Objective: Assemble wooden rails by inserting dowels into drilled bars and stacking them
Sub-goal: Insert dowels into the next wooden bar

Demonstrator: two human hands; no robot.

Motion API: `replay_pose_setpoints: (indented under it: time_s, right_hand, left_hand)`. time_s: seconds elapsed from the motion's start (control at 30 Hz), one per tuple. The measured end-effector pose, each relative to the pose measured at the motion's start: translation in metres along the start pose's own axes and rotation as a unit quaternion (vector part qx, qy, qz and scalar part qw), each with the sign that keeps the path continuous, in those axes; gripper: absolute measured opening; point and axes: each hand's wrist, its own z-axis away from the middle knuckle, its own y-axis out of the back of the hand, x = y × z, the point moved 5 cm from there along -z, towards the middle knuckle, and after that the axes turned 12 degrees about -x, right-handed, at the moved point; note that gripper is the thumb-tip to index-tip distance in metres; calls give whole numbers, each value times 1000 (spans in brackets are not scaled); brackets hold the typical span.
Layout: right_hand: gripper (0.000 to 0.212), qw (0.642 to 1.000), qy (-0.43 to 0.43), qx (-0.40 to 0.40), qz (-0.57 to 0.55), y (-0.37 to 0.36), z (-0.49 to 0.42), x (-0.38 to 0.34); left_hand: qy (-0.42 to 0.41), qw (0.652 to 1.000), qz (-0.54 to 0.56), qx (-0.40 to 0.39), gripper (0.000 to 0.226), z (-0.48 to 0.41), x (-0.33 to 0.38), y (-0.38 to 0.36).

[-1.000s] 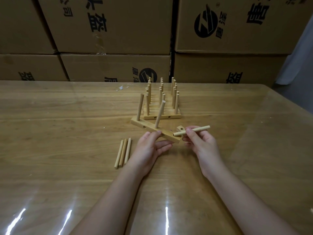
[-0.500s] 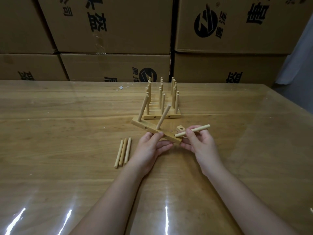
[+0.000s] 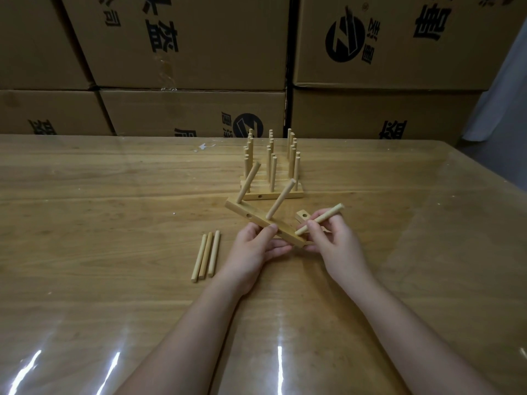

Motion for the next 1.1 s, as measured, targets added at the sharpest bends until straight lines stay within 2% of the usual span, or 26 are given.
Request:
replay_pose_setpoints:
  time_s: [0.2,0.3,0.4,0.57,0.87,1.1]
  right_hand:
    - [11,995,8,-15,96,0,2,-1]
    - [15,993,15,-3,114,-1,3,-2]
    - [4,993,13,15,114,2,3,-1]
    - [8,991,17,33,128,2,6,-1]
    - [18,999,24,0,45,-2,5,-4]
    - [19,999,7,4,45,1,4,-3]
  left_hand:
    - [1,999,-35,-16,19,0,-1,-2]
    - [-2,999,-31,-20,17,-1,-2,-2]
    - [-1,999,-32,-30,18,-1,-2,-2]
    - [-4,999,-28,-41,19,-2,-3,-2]
    - [-6,1000,7,-24,18,-5,-3,1]
    - [1,999,12,-30,19,-5,-4,2]
